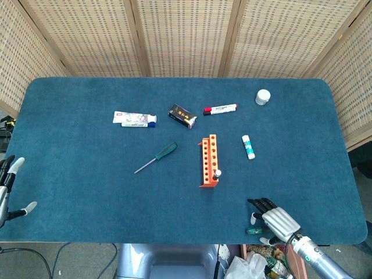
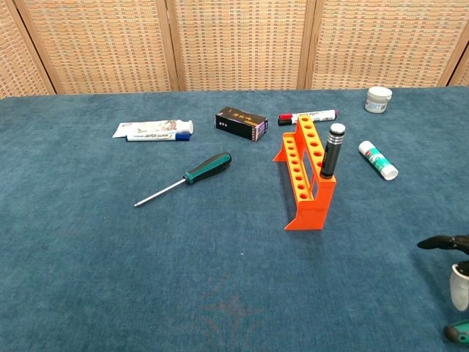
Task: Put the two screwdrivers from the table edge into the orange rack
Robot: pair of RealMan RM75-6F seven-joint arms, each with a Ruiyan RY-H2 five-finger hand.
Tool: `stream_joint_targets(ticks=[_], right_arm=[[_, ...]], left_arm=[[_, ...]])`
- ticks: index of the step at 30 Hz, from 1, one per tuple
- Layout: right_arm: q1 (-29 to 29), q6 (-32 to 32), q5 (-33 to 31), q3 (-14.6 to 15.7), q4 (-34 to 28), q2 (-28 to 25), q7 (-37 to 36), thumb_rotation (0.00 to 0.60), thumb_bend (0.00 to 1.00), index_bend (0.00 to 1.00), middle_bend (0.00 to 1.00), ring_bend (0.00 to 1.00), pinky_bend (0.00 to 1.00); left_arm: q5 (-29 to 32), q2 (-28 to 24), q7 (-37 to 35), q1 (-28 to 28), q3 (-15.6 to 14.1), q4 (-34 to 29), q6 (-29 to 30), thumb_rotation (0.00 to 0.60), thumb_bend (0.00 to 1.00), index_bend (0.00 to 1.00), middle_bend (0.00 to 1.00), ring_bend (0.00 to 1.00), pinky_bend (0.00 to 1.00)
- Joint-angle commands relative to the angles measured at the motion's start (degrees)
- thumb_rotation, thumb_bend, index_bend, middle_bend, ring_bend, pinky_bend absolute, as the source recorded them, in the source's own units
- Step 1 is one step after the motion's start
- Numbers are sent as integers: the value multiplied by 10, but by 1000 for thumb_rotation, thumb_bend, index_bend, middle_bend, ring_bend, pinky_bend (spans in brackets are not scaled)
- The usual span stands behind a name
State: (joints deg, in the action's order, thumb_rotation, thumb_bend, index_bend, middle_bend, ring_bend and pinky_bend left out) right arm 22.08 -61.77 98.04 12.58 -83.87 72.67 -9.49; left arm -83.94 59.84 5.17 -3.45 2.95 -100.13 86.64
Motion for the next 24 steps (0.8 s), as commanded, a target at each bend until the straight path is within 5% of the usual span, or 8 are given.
stream_joint_targets(ticks=[1, 24], right_arm=[[-4, 2, -2, 1, 11, 8, 3, 600, 206, 411, 0, 0, 0], [-22, -20, -4, -9, 73, 56, 14, 600, 293, 457, 0, 0, 0]], left_arm=[[0, 0, 0, 0, 0, 0, 0, 600, 0, 0, 0, 0, 0], [6, 2, 2, -1, 2, 1, -4, 600, 0, 0, 0, 0, 0]])
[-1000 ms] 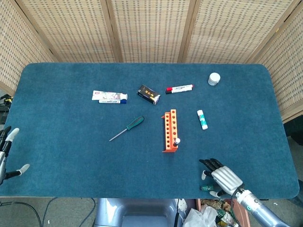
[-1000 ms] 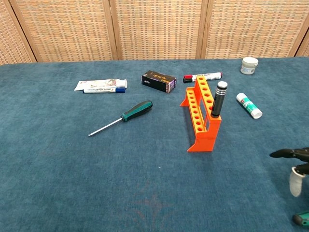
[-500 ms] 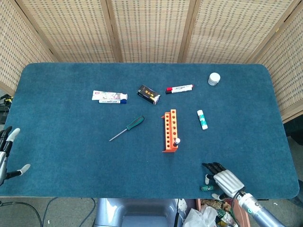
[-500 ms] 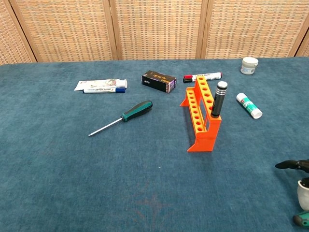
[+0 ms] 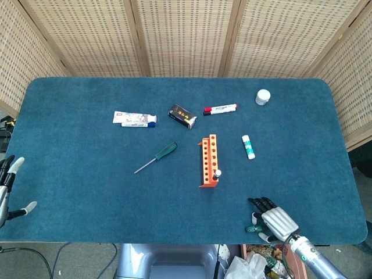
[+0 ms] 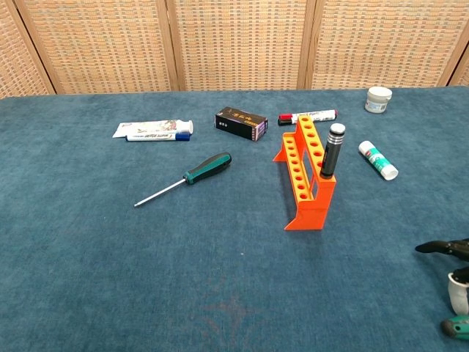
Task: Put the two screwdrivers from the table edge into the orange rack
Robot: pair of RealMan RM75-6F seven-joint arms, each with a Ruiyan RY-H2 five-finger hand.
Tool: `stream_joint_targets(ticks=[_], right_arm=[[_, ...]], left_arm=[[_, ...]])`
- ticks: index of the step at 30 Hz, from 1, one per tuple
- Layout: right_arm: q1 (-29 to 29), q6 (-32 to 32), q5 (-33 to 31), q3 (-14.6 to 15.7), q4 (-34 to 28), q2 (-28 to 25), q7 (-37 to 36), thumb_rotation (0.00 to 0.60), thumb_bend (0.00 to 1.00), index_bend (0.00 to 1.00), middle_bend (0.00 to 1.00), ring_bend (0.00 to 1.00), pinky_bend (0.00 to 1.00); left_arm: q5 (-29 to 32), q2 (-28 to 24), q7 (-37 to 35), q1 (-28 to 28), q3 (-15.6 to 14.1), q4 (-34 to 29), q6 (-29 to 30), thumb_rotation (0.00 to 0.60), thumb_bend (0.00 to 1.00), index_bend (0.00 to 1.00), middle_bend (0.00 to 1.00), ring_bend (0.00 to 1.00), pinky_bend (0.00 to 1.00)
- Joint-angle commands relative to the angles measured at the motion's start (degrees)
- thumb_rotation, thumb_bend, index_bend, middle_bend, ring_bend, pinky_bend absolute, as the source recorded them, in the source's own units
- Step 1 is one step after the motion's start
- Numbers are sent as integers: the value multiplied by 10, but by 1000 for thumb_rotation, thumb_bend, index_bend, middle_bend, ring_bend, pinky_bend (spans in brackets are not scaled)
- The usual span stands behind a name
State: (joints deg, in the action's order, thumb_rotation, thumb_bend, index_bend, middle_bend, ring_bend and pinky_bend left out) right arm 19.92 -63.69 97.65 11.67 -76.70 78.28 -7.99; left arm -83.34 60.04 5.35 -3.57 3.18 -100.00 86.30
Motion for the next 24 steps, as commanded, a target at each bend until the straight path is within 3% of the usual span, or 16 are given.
stream_joint_targets(ticks=[1, 14, 24], right_arm=[[-1, -2, 1, 1, 3, 1, -3, 600, 294, 465, 0, 0, 0], [-7, -13, -1, -4, 13, 7, -13, 600, 388, 607, 0, 0, 0], [-2, -69, 0, -35, -39, -29, -79, 600, 387, 637, 0, 0, 0]], left_arm=[[0, 0, 0, 0, 0, 0, 0, 600, 0, 0, 0, 0, 0], [0, 1, 2, 0, -1, -1, -1, 600, 0, 0, 0, 0, 0], [-1, 0, -1, 0, -1, -1, -1, 600, 0, 0, 0, 0, 0]])
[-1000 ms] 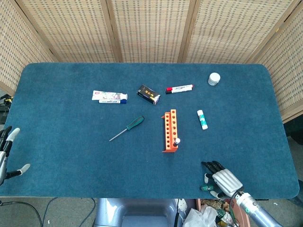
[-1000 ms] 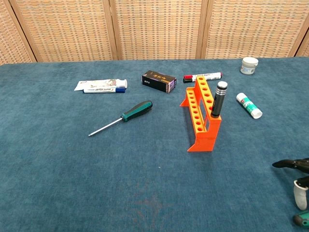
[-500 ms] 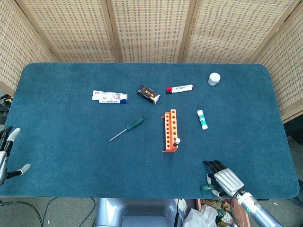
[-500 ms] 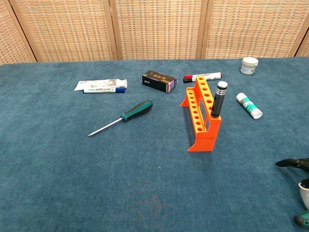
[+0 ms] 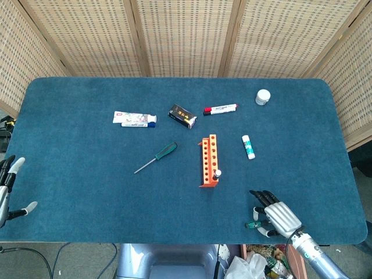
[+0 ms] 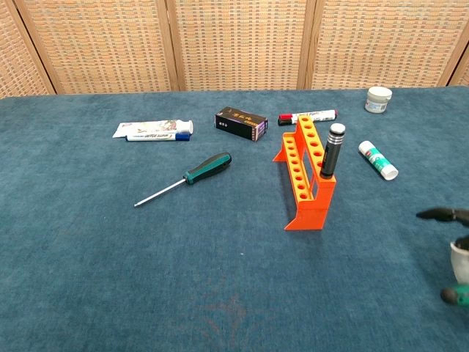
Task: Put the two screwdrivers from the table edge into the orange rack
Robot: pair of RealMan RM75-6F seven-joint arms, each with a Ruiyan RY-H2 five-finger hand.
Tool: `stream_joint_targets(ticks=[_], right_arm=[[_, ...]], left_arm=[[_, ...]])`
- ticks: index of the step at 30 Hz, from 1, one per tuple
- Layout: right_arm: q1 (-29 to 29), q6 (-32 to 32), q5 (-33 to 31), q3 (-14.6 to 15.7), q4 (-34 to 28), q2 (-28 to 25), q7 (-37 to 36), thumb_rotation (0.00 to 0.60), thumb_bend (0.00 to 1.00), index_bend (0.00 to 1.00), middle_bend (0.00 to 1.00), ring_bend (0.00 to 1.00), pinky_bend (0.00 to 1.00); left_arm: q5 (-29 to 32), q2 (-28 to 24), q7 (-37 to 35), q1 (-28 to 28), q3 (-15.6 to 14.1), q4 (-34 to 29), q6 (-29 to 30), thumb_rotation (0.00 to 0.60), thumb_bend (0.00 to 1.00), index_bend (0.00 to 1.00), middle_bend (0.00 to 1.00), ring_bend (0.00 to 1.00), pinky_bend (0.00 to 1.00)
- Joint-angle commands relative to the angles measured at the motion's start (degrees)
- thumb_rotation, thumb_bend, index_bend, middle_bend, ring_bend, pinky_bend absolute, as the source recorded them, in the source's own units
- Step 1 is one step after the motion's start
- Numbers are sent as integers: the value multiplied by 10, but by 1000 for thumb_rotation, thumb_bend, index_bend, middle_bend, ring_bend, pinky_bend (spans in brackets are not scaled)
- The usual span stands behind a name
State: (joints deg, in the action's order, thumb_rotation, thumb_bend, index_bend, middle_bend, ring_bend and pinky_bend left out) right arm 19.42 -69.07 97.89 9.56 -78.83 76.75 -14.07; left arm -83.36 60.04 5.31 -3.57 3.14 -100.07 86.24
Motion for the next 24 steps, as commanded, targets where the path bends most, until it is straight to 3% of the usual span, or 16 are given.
stream_joint_targets(ticks=[1, 9, 17, 24], right_arm=[[4, -19, -4, -17, -22, -18, -24, 600, 388, 637, 0, 0, 0], [29, -25, -62, -84, -78, -73, -104, 600, 388, 643, 0, 0, 0], [86, 55, -165, -172, -112, -111, -226, 600, 388, 644, 0, 0, 0], [143, 130, -214, -240, -81, -86, -370, 600, 388, 645, 0, 0, 0]], left_arm=[[-1, 0, -1, 0, 0, 0, 0, 600, 0, 0, 0, 0, 0], [-3, -3, -6, 1, -1, -1, 1, 600, 0, 0, 0, 0, 0], [-9, -2, 0, 1, -2, -4, 5, 600, 0, 0, 0, 0, 0], [1, -1, 4, -3, 1, -5, -3, 600, 0, 0, 0, 0, 0]])
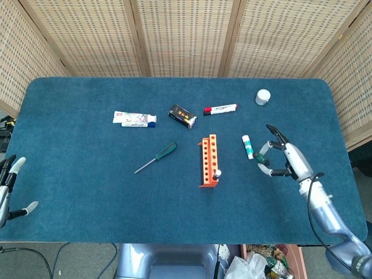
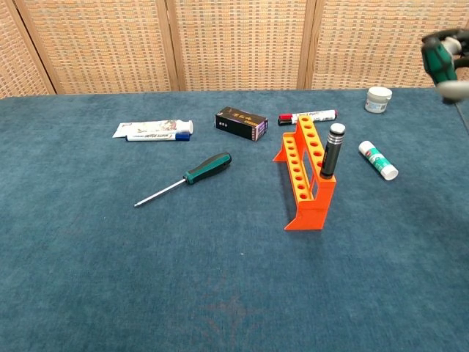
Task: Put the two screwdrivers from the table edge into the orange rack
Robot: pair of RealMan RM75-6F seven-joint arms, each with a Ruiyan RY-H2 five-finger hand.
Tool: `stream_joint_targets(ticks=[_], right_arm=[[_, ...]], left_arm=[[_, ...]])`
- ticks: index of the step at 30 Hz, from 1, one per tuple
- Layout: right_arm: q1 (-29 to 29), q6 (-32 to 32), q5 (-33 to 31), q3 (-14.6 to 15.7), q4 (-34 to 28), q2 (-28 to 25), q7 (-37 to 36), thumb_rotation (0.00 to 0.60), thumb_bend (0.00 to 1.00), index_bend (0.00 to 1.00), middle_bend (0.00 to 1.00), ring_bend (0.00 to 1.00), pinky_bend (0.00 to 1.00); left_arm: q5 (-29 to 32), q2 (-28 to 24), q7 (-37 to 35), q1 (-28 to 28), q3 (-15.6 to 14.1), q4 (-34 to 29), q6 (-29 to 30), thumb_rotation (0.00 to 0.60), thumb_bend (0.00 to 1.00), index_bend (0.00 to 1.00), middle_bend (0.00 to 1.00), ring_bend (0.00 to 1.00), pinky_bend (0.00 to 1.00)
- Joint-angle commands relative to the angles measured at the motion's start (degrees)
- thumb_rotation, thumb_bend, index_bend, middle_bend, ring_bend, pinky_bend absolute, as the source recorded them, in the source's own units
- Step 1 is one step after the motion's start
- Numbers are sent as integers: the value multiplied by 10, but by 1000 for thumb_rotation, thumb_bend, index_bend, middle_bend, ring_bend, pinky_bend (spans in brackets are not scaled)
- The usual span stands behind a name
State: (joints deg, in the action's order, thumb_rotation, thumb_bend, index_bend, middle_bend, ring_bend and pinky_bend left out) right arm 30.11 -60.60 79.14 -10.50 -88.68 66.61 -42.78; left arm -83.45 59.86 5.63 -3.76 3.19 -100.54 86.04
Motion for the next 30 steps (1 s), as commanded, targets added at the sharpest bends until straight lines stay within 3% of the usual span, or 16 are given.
stream_joint_targets(ticks=[1, 4, 12, 21, 30], right_arm=[[41, 53, -27, -44, 21, 19, -102, 600, 388, 645, 0, 0, 0], [65, 89, -22, -59, 36, 33, -191, 600, 388, 646, 0, 0, 0], [115, 124, -11, -89, 87, 83, -291, 600, 388, 654, 3, 0, 0], [159, 141, -26, -118, 140, 131, -320, 600, 388, 665, 17, 0, 0], [162, 122, -6, -98, 196, 188, -358, 600, 384, 677, 35, 0, 0]], left_arm=[[3, 1, 1, -1, 1, 0, -2, 600, 0, 0, 0, 0, 0], [9, 2, 5, -4, 3, 1, -8, 600, 0, 0, 0, 0, 0], [19, 5, 13, -7, 5, 0, -14, 600, 0, 0, 0, 0, 0], [29, 6, 14, -9, 8, 2, -19, 600, 0, 0, 0, 0, 0], [39, 8, 17, -13, 10, 3, -27, 600, 0, 0, 0, 0, 0]])
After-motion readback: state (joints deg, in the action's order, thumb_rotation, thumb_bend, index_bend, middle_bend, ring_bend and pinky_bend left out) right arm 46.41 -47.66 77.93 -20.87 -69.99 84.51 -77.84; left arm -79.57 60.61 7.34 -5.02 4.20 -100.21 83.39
